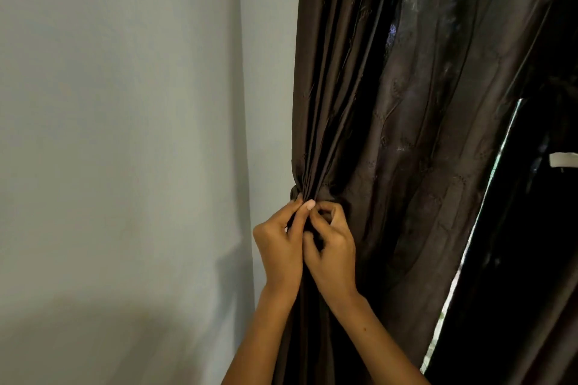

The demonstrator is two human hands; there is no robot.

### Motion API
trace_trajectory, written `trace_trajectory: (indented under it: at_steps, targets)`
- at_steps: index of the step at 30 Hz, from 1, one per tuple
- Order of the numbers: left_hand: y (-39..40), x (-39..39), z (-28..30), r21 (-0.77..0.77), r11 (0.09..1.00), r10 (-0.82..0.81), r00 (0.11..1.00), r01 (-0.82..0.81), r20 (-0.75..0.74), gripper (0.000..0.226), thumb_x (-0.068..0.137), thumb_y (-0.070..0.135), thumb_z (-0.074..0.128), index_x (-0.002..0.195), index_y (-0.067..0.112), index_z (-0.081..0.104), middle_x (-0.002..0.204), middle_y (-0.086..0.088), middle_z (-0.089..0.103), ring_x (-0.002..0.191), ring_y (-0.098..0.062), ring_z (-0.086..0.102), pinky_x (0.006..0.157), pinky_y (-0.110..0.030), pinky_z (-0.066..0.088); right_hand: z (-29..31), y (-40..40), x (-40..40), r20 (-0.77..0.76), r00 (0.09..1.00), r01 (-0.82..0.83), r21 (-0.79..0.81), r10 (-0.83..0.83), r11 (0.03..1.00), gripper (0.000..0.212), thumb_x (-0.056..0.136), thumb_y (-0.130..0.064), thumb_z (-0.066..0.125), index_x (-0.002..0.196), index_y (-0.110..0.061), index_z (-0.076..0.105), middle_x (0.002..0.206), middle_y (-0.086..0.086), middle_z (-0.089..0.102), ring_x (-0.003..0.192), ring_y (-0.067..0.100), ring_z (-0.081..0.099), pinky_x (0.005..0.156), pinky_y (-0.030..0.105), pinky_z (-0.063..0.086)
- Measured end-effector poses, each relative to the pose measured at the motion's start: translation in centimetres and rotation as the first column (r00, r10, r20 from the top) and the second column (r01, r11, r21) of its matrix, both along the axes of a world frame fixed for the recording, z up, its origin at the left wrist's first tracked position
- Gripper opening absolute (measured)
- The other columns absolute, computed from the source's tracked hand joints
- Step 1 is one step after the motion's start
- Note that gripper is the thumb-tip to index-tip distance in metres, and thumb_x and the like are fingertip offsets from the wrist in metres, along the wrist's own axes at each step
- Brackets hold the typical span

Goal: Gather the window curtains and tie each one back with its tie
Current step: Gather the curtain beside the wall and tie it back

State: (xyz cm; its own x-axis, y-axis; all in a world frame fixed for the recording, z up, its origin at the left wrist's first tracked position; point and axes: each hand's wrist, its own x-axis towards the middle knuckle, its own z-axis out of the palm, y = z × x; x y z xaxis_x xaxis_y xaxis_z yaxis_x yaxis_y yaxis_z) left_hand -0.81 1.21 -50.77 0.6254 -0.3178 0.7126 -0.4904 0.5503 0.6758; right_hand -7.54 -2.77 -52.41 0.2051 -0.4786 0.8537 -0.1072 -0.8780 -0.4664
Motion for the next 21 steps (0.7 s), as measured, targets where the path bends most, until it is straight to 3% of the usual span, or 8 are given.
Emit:
trace_trajectory:
  at_steps: [5, 9, 11, 13, 15, 17, 18, 21]
  targets:
    - [-0.1, 0.3, 0.1, 0.024, 0.999, -0.024, 1.000, 0.024, 0.002, 0.027, 0.076, 0.018, 0.078, 0.094, 0.036, 0.070, 0.083, 0.021, 0.072, 0.081, -0.002, 0.070, 0.073, -0.017, 0.056, -0.3, -0.6, -0.8, -0.020, 0.994, -0.104, 0.065, 0.105, 0.992, 0.030, 0.089, -0.012, 0.054, 0.116, -0.011, 0.067, 0.117, -0.002, 0.053, 0.104, 0.010, 0.058, 0.084, 0.018, 0.051]
    - [-0.4, 0.3, 0.3, 0.029, 0.998, 0.047, 0.993, -0.050, 0.105, 0.026, 0.081, 0.012, 0.074, 0.094, 0.034, 0.069, 0.081, 0.033, 0.067, 0.078, 0.007, 0.067, 0.071, -0.005, 0.049, 0.0, -1.7, -1.8, 0.104, 0.983, 0.147, 0.022, -0.148, 0.989, 0.024, 0.089, -0.015, 0.065, 0.112, -0.017, 0.070, 0.143, 0.008, 0.039, 0.134, 0.021, 0.037, 0.108, 0.029, 0.036]
    - [-0.5, 0.1, 0.3, 0.029, 0.999, 0.038, 0.993, -0.041, 0.108, 0.023, 0.081, 0.013, 0.074, 0.097, 0.029, 0.070, 0.083, 0.032, 0.068, 0.080, 0.006, 0.067, 0.072, -0.005, 0.048, 0.5, -2.3, -2.0, 0.193, 0.946, 0.249, 0.089, -0.261, 0.965, 0.040, 0.086, -0.022, 0.070, 0.125, -0.022, 0.061, 0.157, 0.008, 0.017, 0.145, 0.022, 0.018, 0.115, 0.038, 0.028]
    - [-0.5, -0.1, 0.1, 0.019, 0.999, 0.040, 0.993, -0.043, 0.115, 0.022, 0.081, 0.014, 0.074, 0.098, 0.027, 0.071, 0.084, 0.031, 0.068, 0.081, 0.006, 0.067, 0.073, -0.005, 0.048, 1.0, -2.8, -2.3, 0.205, 0.952, 0.188, 0.194, -0.228, 0.963, 0.076, 0.081, -0.033, 0.073, 0.145, -0.028, 0.032, 0.160, 0.002, 0.007, 0.147, 0.013, 0.012, 0.115, 0.033, 0.025]
    - [-0.4, -0.1, 0.0, 0.006, 0.999, 0.051, 0.993, -0.052, 0.110, 0.023, 0.081, 0.013, 0.074, 0.097, 0.028, 0.071, 0.085, 0.029, 0.069, 0.081, 0.005, 0.068, 0.073, -0.006, 0.049, 1.4, -2.8, -2.4, 0.278, 0.959, -0.048, 0.341, -0.051, 0.939, 0.097, 0.076, -0.036, 0.076, 0.150, -0.032, 0.013, 0.156, -0.001, 0.025, 0.141, 0.001, 0.026, 0.110, 0.015, 0.028]
    - [-0.4, -0.1, 0.0, -0.002, 0.999, 0.052, 0.993, -0.052, 0.103, 0.025, 0.081, 0.012, 0.074, 0.096, 0.030, 0.071, 0.086, 0.027, 0.070, 0.081, 0.004, 0.068, 0.073, -0.007, 0.050, 1.4, -2.8, -2.4, 0.357, 0.931, -0.229, 0.400, 0.079, 0.888, 0.093, 0.075, -0.032, 0.076, 0.149, -0.030, 0.021, 0.134, -0.003, 0.055, 0.121, -0.002, 0.052, 0.097, 0.011, 0.042]
    - [-0.4, -0.1, 0.1, -0.004, 0.999, 0.053, 0.993, -0.053, 0.104, 0.026, 0.081, 0.011, 0.074, 0.096, 0.032, 0.070, 0.086, 0.028, 0.070, 0.081, 0.004, 0.068, 0.073, -0.007, 0.050, 1.3, -2.8, -2.3, 0.344, 0.936, -0.210, 0.379, 0.074, 0.901, 0.082, 0.075, -0.028, 0.076, 0.145, -0.027, 0.033, 0.120, -0.007, 0.062, 0.109, -0.003, 0.060, 0.090, 0.011, 0.047]
    - [-0.3, -0.1, 0.3, -0.002, 0.997, 0.078, 0.990, -0.078, 0.114, 0.028, 0.081, 0.010, 0.073, 0.099, 0.031, 0.068, 0.083, 0.033, 0.067, 0.082, 0.006, 0.067, 0.074, -0.006, 0.050, 1.1, -2.4, -2.1, 0.277, 0.953, 0.070, 0.200, -0.124, 0.977, 0.043, 0.078, -0.017, 0.077, 0.118, -0.015, 0.063, 0.094, -0.010, 0.066, 0.082, 0.000, 0.065, 0.072, 0.018, 0.055]
